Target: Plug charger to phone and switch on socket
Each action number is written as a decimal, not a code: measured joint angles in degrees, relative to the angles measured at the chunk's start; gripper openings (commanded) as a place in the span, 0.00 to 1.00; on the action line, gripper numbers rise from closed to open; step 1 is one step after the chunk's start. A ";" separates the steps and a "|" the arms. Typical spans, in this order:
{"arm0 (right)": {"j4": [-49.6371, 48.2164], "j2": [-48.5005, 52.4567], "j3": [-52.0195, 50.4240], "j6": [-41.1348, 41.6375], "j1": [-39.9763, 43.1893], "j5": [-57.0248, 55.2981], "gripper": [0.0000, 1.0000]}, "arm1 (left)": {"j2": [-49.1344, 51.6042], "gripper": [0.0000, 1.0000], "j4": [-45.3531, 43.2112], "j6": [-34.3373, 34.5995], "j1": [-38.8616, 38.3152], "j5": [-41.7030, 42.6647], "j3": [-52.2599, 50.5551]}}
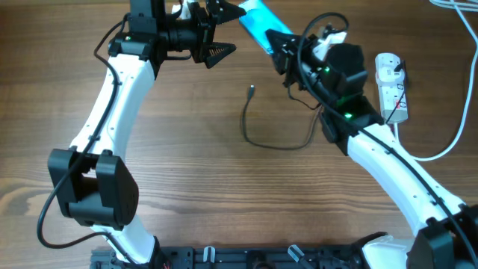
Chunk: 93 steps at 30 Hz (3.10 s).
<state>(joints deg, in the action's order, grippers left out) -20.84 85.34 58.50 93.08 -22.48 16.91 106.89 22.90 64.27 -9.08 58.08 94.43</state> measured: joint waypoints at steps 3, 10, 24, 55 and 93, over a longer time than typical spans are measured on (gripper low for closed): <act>-0.07 0.61 0.00 0.70 -1.38 -0.02 0.04 | 0.00 0.70 -0.02 1.90 -0.15 -1.11 0.00; -0.20 0.85 0.00 1.31 -2.71 -0.11 0.04 | 0.00 0.56 -0.02 4.33 -0.76 -4.57 0.00; -0.48 2.21 0.00 2.29 -3.26 -0.31 0.04 | 0.00 0.34 -0.04 6.34 -2.73 -9.07 0.00; -0.83 2.21 -0.02 3.28 -2.73 -0.42 0.99 | 0.00 0.04 0.48 5.35 -3.21 -13.86 0.09; 58.71 34.42 38.10 -65.92 1.03 -1.57 0.36 | 0.02 0.04 27.06 -37.38 15.67 0.17 0.02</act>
<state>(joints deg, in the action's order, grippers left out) 37.87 119.77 96.60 27.16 -21.45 15.33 106.91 49.95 26.89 6.59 58.26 94.45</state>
